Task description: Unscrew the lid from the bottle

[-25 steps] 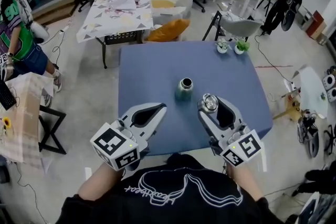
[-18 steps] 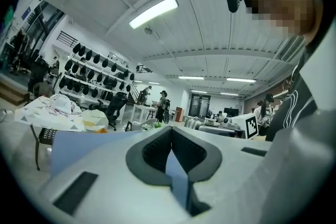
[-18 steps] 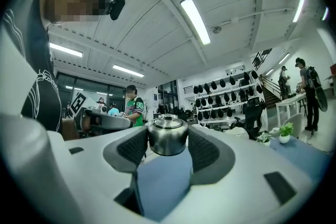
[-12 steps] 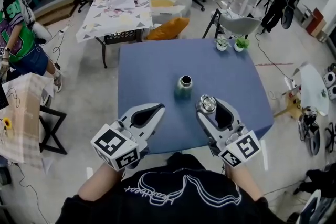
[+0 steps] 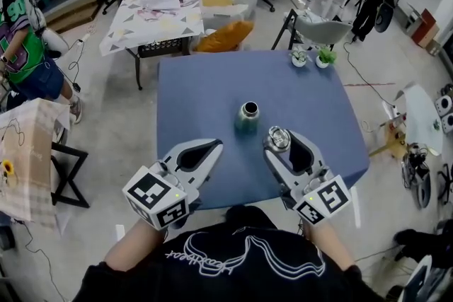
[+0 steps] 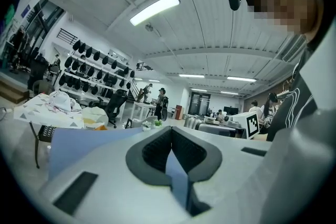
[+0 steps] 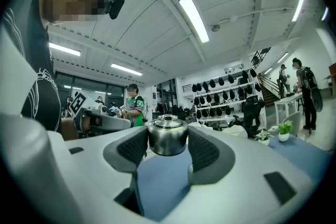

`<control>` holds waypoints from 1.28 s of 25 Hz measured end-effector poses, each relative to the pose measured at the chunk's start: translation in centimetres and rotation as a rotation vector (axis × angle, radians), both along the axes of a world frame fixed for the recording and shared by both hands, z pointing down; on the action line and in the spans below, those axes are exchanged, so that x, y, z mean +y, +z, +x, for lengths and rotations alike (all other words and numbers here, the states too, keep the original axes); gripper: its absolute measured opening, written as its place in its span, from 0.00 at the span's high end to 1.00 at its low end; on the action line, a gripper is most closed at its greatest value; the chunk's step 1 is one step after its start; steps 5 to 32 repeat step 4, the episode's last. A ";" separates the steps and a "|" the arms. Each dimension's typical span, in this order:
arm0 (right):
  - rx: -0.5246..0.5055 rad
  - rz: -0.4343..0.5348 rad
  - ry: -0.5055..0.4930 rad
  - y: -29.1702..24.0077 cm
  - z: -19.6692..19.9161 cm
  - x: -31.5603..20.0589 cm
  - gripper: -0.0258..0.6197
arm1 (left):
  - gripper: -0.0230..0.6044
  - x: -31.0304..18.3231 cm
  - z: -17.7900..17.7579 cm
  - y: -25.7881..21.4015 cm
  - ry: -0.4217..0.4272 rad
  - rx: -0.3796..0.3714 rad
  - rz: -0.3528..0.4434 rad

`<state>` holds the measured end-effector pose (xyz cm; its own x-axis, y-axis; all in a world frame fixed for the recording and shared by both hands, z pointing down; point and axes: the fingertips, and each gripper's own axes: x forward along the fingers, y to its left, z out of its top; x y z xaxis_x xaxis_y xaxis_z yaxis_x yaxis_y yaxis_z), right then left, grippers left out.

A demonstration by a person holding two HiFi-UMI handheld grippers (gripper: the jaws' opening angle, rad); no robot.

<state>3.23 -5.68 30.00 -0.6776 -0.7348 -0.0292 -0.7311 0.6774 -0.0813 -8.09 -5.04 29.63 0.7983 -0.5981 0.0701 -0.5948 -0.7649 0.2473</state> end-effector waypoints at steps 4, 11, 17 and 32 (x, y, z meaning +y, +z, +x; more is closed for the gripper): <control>0.001 -0.010 0.000 0.5 -0.1 -0.6 0.58 | 0.96 -0.4 0.0 0.5 0.005 -0.001 -0.009; 0.001 -0.010 0.000 0.5 -0.1 -0.6 0.58 | 0.96 -0.4 0.0 0.5 0.005 -0.001 -0.009; 0.001 -0.010 0.000 0.5 -0.1 -0.6 0.58 | 0.96 -0.4 0.0 0.5 0.005 -0.001 -0.009; 0.001 -0.010 0.000 0.5 -0.1 -0.6 0.58 | 0.96 -0.4 0.0 0.5 0.005 -0.001 -0.009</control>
